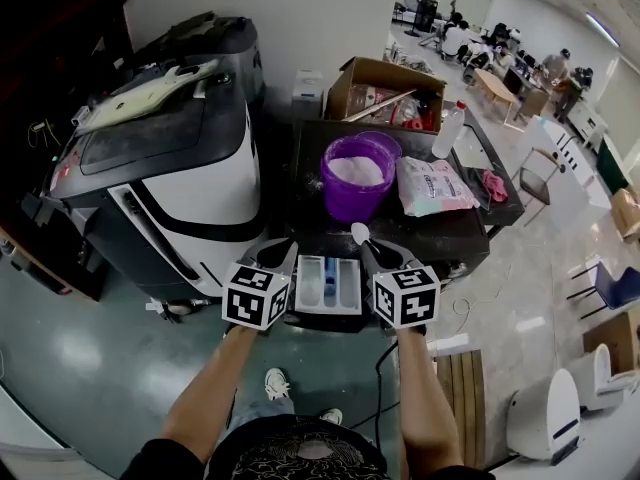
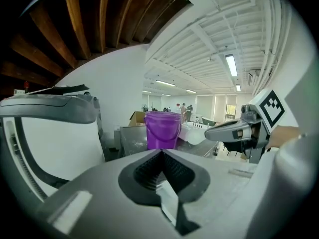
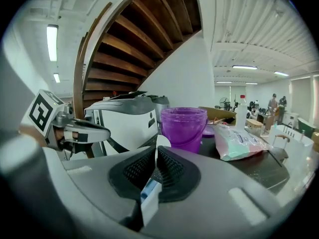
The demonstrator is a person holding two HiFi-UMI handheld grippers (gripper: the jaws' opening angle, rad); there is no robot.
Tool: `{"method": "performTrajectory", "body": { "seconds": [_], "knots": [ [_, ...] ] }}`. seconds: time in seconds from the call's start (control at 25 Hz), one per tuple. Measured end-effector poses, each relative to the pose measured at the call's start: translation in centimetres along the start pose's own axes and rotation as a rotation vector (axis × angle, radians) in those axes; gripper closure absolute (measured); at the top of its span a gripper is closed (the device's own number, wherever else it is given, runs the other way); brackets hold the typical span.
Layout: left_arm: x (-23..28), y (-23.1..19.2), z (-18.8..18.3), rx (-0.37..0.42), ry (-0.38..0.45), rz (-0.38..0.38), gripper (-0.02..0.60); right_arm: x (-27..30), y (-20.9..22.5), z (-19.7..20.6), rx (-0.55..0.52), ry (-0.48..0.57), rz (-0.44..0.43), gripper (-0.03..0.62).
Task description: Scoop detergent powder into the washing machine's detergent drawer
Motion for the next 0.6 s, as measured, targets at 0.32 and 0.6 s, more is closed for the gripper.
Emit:
{"method": "performTrajectory", "body": {
  "seconds": [0.32, 0.6],
  "knots": [
    [0.5, -0.7, -1.9, 0.042, 0.024, 0.021, 0.581, -0.7, 0.4, -1.7, 0.012, 0.056, 0.080, 0.556],
    [1.2, -1.9, -2.7, 0.046, 0.031, 0.025, 0.581, -1.4, 0.9, -3.2, 0.023, 0.101, 0.121, 0.557]
  ]
}}
Point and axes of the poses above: the fingertips, and each gripper's own axes: x forward along the fingers, y to its right, z out of its underside, the point moved 5 cm from there along -x, backward along the fingers, and after that the axes turned 7 degrees about -y, right-handed, at the moved point
